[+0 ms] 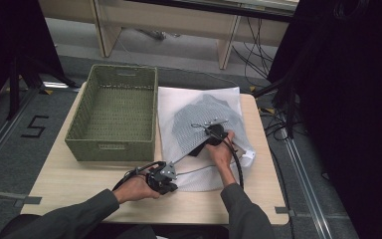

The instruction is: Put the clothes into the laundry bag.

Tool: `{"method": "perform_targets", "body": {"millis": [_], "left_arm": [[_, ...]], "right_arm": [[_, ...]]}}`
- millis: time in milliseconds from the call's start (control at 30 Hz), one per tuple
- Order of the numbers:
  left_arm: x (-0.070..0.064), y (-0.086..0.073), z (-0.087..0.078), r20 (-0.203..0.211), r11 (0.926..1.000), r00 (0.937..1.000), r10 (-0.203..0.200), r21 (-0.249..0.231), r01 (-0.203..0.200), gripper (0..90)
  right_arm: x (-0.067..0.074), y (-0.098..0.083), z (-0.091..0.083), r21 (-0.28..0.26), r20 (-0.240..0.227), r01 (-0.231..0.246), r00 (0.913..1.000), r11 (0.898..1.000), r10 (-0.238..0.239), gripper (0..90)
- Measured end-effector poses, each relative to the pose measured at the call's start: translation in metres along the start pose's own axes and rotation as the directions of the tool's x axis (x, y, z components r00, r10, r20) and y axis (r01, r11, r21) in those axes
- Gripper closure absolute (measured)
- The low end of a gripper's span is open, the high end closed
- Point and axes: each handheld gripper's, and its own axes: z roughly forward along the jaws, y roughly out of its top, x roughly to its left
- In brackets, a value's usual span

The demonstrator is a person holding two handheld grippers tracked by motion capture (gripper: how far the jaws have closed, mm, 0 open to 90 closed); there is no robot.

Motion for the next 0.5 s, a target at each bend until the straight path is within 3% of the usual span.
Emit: {"method": "perform_targets", "body": {"millis": [167, 200, 233, 300, 333, 367, 500], "left_arm": [[0.001, -0.001, 0.000, 0.007, 0.9999, 0.9999, -0.013, -0.001, 0.013, 89.2], [0.000, -0.001, 0.000, 0.007, 0.9999, 0.9999, -0.014, -0.001, 0.014, 89.2], [0.000, 0.000, 0.000, 0.006, 0.9999, 0.9999, -0.014, -0.001, 0.014, 89.2], [0.000, 0.000, 0.000, 0.006, 0.9999, 0.9999, -0.015, -0.002, 0.015, 89.1], [0.000, 0.000, 0.000, 0.006, 0.9999, 0.9999, -0.015, -0.002, 0.015, 89.0], [0.000, 0.000, 0.000, 0.006, 0.9999, 0.9999, -0.014, -0.002, 0.014, 89.0], [0.000, 0.000, 0.000, 0.008, 0.9999, 0.9999, -0.013, -0.001, 0.013, 88.8]], "right_arm": [[-0.005, 0.000, -0.006, -0.010, -0.047, 0.030, 0.9984, 0.999, -0.030, 85.4], [-0.006, 0.000, -0.012, -0.009, -0.051, 0.044, 0.9977, 0.999, -0.045, 82.1], [-0.005, 0.000, -0.018, -0.004, -0.066, 0.011, 0.9978, 1.000, -0.011, 77.4], [-0.008, -0.002, -0.038, -0.002, -0.096, 0.031, 0.9949, 1.000, -0.032, 67.2], [-0.008, -0.002, -0.038, -0.002, -0.096, 0.031, 0.9949, 1.000, -0.032, 67.2], [-0.007, -0.002, -0.051, 0.009, -0.130, 0.008, 0.9915, 1.000, -0.007, 58.8], [0.001, -0.008, -0.067, 0.005, -0.182, -0.002, 0.9833, 1.000, 0.003, 52.4]]}}
